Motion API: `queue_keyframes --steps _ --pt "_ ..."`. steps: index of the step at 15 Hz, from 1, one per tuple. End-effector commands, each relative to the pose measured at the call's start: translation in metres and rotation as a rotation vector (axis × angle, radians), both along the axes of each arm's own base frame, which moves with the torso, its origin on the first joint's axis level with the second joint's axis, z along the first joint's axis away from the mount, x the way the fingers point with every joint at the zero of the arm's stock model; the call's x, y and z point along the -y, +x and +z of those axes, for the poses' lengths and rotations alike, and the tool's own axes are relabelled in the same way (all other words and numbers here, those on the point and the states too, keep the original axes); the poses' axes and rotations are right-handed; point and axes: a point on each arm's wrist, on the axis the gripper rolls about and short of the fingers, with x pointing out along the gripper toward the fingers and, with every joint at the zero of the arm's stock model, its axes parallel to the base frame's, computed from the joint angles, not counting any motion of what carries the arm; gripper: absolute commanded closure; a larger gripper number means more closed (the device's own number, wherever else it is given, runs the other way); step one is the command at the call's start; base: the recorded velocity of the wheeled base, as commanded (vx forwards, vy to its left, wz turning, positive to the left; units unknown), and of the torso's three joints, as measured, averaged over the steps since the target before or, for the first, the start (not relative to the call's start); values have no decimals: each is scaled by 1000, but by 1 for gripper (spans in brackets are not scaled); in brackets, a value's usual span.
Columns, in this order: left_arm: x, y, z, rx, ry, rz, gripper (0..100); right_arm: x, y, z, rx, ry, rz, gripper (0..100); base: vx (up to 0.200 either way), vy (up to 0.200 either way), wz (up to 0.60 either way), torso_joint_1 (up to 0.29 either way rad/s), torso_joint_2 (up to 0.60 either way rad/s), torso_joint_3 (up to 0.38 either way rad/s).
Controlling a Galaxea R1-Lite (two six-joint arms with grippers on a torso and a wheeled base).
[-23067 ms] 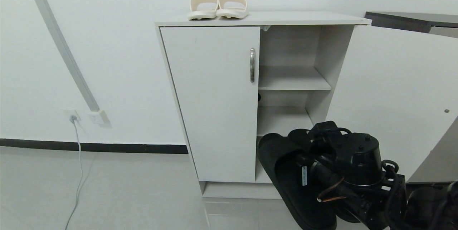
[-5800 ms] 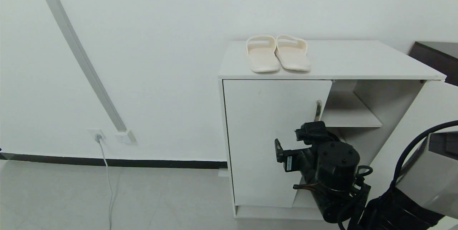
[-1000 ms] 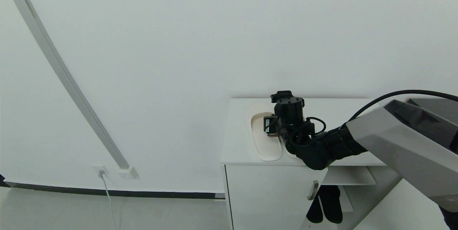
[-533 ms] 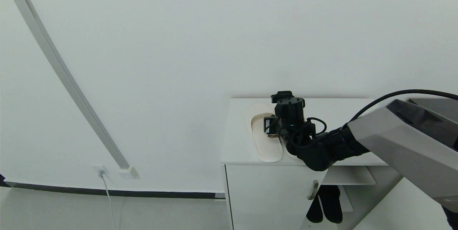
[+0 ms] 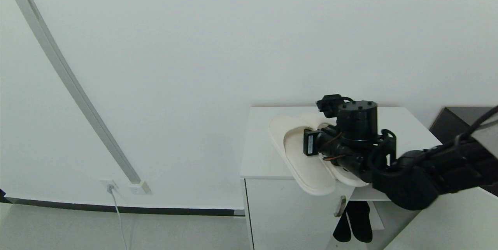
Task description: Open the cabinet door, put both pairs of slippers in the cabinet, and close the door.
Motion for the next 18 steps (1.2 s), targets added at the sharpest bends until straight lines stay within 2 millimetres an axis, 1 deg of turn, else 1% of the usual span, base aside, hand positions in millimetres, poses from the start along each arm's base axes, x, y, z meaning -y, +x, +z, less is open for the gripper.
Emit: queue_keyframes --steps 1,2,3,6,14,17,18 --pt "0 0 0 -1 0 1 100 43 -62 35 31 57 151 100 0 0 0 0 0 0" --pt "0 0 0 -1 1 1 100 52 -76 37 27 59 175 100 0 0 0 0 0 0" --pt "0 0 0 -1 0 1 100 57 -86 38 24 49 187 100 0 0 0 0 0 0" --pt "0 0 0 -1 3 2 100 54 -101 36 -4 25 229 100 0 0 0 0 0 0" --pt "0 0 0 -1 -3 5 100 42 -108 23 -42 -7 258 100 0 0 0 0 0 0" --pt "0 0 0 -1 -3 5 100 41 -109 22 -43 -8 263 100 0 0 0 0 0 0" --pt "0 0 0 -1 -2 2 100 41 -109 23 -42 -8 263 100 -200 0 0 2 2 7"
